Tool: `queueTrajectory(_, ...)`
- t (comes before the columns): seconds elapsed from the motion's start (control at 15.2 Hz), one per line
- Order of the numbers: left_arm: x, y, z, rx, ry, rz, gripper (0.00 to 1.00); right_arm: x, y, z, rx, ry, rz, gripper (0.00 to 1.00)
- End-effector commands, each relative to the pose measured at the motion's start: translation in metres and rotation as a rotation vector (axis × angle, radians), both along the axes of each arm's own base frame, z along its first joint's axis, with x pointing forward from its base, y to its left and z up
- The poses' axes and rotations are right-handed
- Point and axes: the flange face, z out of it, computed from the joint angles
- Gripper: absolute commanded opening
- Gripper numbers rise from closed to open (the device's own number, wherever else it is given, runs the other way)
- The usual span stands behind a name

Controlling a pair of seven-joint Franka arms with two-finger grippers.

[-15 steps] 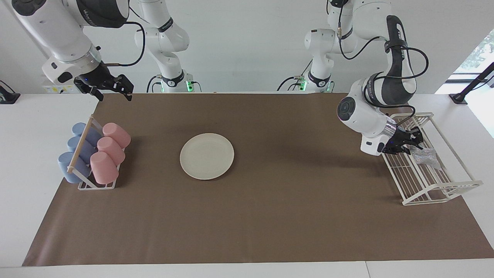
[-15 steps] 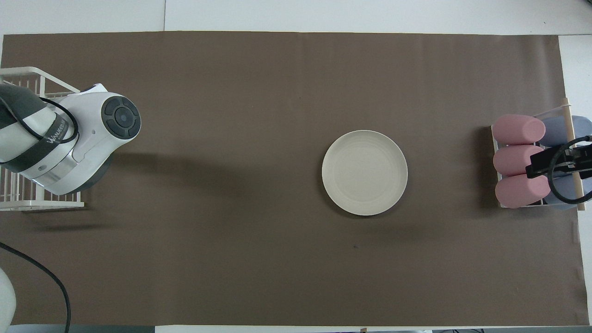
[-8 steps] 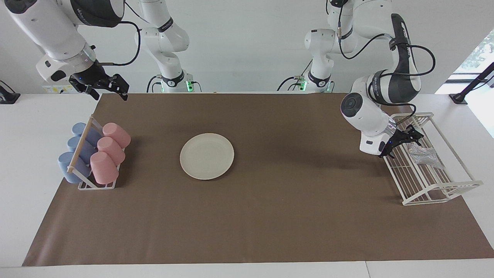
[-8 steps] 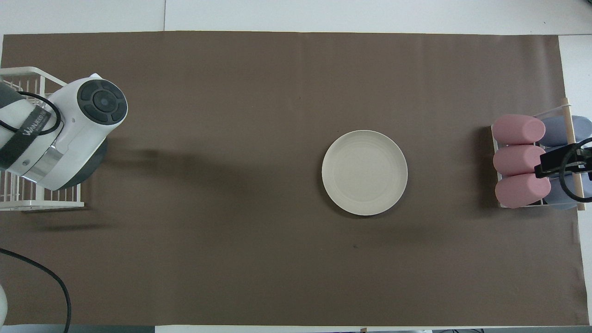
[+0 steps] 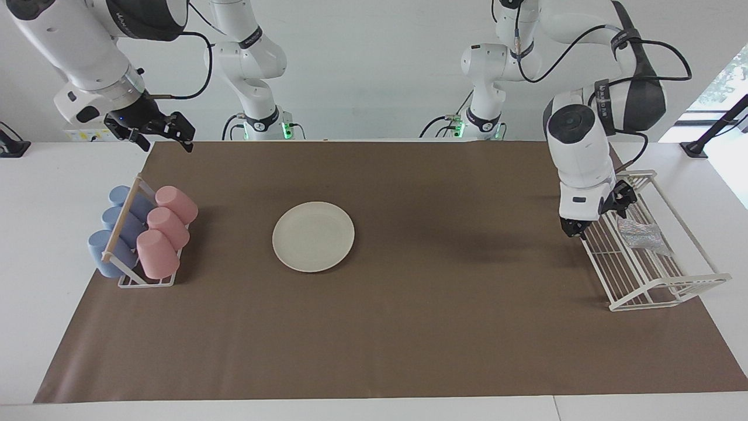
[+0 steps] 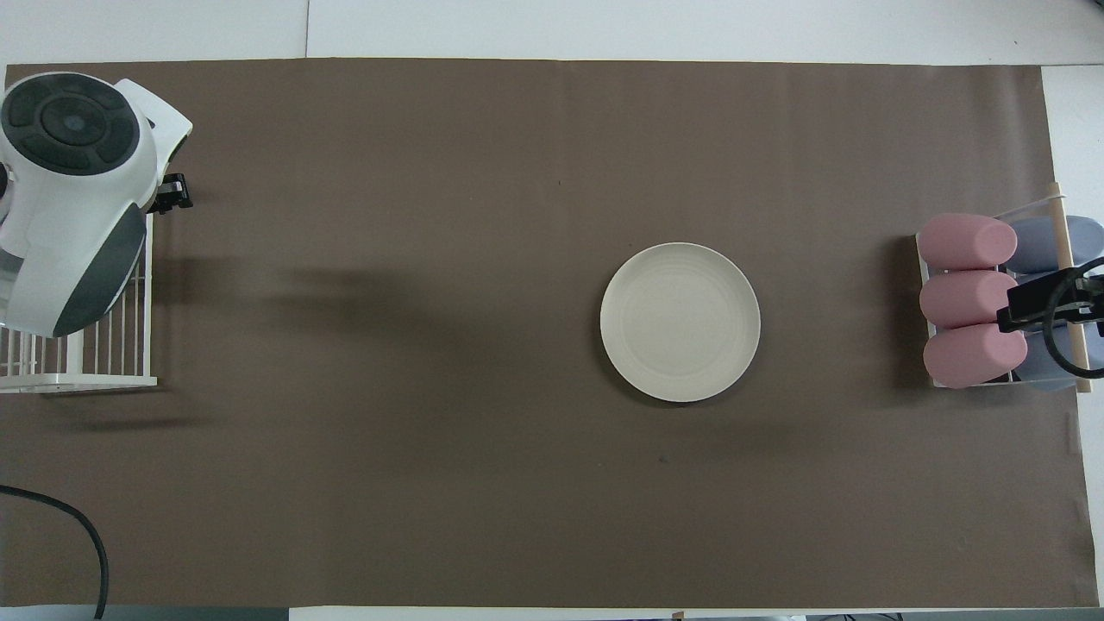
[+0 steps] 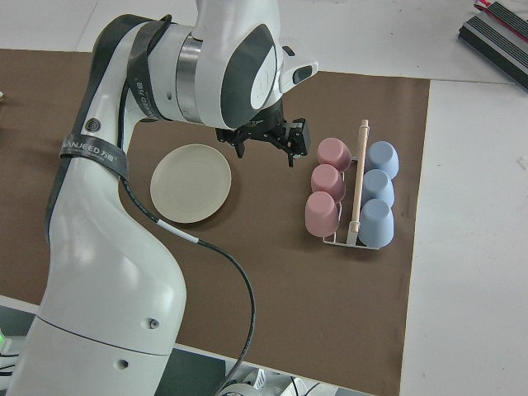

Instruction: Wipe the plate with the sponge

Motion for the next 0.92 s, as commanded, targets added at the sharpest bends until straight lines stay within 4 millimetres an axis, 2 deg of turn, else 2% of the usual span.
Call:
queueTrajectory(0.0,-0.019,0.017,0.039,-0.135,-0.012,0.047,1.0,-0.006,0.001,0.0,-0.006,-0.014,-0.015,1.0)
queueTrajectory(0.39,-0.06,0.02,0.095,-0.276,0.112,-0.037,1.0,-0.006,0.001,-0.001,-0.006,-0.013,-0.014,1.0)
queueTrajectory(0.59,-0.082,0.028,0.106,-0.325,0.205,-0.109,1.0,-0.006,0.001,0.0,-0.006,-0.014,-0.014,1.0)
queueTrajectory(0.85,-0.105,0.033,0.108,-0.395,0.255,-0.162,1.0,-0.006,0.001,0.0,-0.008,-0.014,-0.014,1.0)
